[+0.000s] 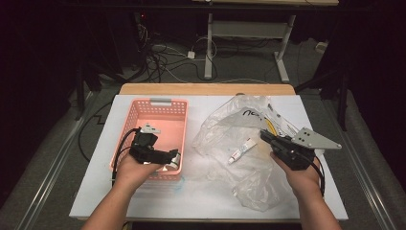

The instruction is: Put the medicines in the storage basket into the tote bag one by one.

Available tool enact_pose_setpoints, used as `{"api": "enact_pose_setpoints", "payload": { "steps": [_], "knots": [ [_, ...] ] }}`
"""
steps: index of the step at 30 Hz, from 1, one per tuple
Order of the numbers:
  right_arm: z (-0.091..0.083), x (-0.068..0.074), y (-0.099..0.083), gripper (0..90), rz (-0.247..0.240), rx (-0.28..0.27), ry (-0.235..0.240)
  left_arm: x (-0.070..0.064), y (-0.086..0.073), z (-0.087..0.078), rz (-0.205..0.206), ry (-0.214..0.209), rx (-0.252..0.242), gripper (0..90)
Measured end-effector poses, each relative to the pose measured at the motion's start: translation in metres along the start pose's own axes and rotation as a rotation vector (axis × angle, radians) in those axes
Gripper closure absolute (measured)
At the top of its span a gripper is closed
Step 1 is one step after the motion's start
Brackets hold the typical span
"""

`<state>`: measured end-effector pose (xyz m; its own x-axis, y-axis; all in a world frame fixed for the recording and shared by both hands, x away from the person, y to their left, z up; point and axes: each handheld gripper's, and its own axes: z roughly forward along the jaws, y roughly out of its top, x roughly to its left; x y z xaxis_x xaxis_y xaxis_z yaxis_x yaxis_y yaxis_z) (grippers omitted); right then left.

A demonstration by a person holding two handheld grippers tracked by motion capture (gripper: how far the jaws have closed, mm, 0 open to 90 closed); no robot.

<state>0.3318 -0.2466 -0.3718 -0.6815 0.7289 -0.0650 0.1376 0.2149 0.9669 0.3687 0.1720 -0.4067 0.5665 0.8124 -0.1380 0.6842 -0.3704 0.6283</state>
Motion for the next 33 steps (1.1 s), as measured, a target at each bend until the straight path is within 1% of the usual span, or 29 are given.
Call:
{"api": "enact_pose_setpoints", "payload": {
  "steps": [1,3,6,8,11,13,14,16,17,19,22,25,26,28,31,33],
  "knots": [
    [0.000,0.000,0.000,90.0,-0.001,-0.003,0.003,0.000,0.002,0.002,0.007,0.001,0.028,6.7],
    [0.000,0.000,0.000,90.0,-0.001,-0.001,0.001,0.000,0.006,0.006,0.019,0.011,0.067,9.3],
    [0.000,0.000,0.000,90.0,-0.003,-0.005,0.004,0.001,0.010,0.012,0.019,0.000,0.122,14.3],
    [-0.001,0.000,0.001,90.0,-0.003,-0.005,0.005,0.001,0.013,0.017,0.023,-0.011,0.184,14.5],
    [-0.001,0.000,0.001,90.0,-0.005,-0.007,0.004,0.003,0.016,0.022,0.010,-0.011,0.242,15.7],
    [-0.001,0.000,0.001,90.0,-0.005,-0.007,0.004,0.004,0.019,0.025,0.008,-0.007,0.279,18.9],
    [-0.001,0.000,0.001,90.0,-0.006,-0.008,0.005,0.005,0.020,0.026,0.008,-0.009,0.292,20.4],
    [-0.001,0.000,0.001,90.0,-0.006,-0.008,0.005,0.007,0.023,0.029,-0.007,-0.039,0.313,23.0],
    [-0.001,0.000,0.001,90.0,-0.008,-0.008,0.005,0.008,0.024,0.031,-0.023,-0.056,0.321,24.0],
    [-0.001,0.000,0.001,90.0,-0.009,-0.008,0.005,0.010,0.026,0.036,-0.028,-0.070,0.350,25.8],
    [-0.002,0.000,0.001,90.0,-0.005,-0.008,0.004,0.011,0.028,0.042,-0.022,-0.079,0.389,28.6],
    [-0.002,0.000,0.002,90.0,-0.003,-0.009,0.003,0.009,0.030,0.047,-0.018,-0.076,0.430,30.7],
    [-0.002,0.000,0.002,90.0,-0.006,-0.010,0.003,0.009,0.030,0.049,-0.017,-0.077,0.446,32.9],
    [-0.002,0.000,0.002,90.0,-0.006,-0.010,0.003,0.010,0.030,0.052,-0.024,-0.077,0.473,34.7],
    [-0.002,0.000,0.002,90.0,-0.006,-0.010,0.004,0.011,0.030,0.054,-0.034,-0.077,0.498,40.4],
    [-0.002,0.000,0.002,90.0,-0.006,-0.010,0.003,0.012,0.030,0.056,-0.036,-0.069,0.522,42.8]
  ]
}}
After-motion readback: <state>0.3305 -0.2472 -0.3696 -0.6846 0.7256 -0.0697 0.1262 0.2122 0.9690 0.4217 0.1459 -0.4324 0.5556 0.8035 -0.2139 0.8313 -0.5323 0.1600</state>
